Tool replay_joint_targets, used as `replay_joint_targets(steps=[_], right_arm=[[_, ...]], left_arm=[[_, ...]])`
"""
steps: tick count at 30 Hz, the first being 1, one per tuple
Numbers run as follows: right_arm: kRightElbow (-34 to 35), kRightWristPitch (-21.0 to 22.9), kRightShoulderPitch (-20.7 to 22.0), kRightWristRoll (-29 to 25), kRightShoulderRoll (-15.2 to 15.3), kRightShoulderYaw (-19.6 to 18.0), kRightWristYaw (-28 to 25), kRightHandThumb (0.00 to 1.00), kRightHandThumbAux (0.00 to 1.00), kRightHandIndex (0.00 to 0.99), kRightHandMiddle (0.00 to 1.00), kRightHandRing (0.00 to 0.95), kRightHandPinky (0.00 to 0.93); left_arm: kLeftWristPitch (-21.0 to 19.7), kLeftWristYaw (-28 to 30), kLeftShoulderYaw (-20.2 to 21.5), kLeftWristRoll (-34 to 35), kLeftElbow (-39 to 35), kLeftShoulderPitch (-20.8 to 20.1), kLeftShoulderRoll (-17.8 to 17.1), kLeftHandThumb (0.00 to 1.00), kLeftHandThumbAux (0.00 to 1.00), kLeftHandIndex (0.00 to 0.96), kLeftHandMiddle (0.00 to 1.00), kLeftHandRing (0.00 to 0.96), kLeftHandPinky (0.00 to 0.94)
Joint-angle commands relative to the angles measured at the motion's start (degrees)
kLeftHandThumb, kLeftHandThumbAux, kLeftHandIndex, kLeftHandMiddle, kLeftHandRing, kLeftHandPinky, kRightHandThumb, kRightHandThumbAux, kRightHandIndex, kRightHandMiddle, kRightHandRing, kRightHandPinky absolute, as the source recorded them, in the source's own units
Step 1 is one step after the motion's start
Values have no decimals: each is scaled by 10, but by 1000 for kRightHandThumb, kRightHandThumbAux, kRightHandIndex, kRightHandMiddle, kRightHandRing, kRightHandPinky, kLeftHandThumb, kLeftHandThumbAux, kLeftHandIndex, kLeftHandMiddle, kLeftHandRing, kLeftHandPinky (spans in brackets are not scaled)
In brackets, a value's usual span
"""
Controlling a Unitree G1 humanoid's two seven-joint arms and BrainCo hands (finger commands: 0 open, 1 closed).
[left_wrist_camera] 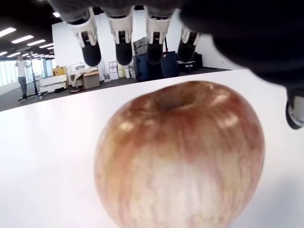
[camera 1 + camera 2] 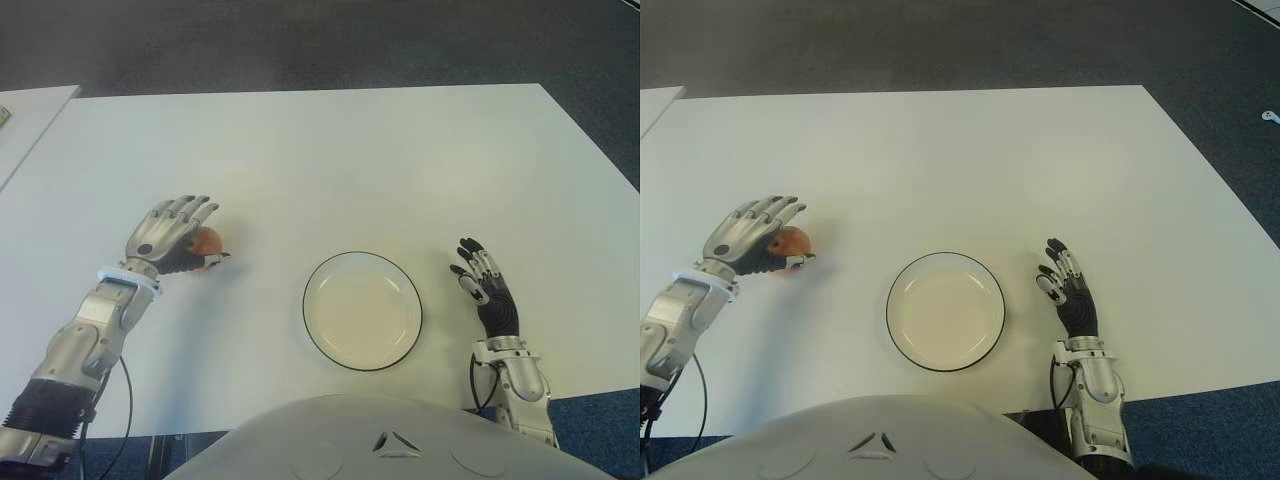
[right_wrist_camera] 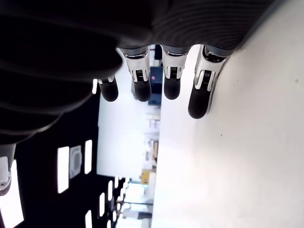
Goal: Put the apples into the plate.
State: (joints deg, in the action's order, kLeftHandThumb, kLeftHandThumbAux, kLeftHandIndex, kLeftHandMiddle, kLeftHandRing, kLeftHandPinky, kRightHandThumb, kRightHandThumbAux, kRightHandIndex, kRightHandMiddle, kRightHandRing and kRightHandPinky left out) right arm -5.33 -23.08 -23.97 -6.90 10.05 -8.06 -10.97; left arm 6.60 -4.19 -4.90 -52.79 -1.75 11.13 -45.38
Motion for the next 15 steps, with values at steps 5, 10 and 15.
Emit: replay_joint_targets(steps=[5, 10, 15], right_arm=[[-19, 36, -9, -1, -3, -4, 4, 127, 449, 0, 0, 0, 0], [-22, 31, -7, -5, -2, -7, -1, 126, 446, 0, 0, 0, 0], [-18, 39, -7, -1, 0, -9, 3, 120, 451, 0, 0, 0, 0]], left_arm=[[6, 13, -4, 5, 8, 12, -8, 196, 302, 20, 0, 0, 29], [9, 13, -6, 5, 13, 15, -9, 195, 303, 25, 0, 0, 31], [8, 14, -6, 5, 18, 18, -7, 199, 310, 33, 0, 0, 33]])
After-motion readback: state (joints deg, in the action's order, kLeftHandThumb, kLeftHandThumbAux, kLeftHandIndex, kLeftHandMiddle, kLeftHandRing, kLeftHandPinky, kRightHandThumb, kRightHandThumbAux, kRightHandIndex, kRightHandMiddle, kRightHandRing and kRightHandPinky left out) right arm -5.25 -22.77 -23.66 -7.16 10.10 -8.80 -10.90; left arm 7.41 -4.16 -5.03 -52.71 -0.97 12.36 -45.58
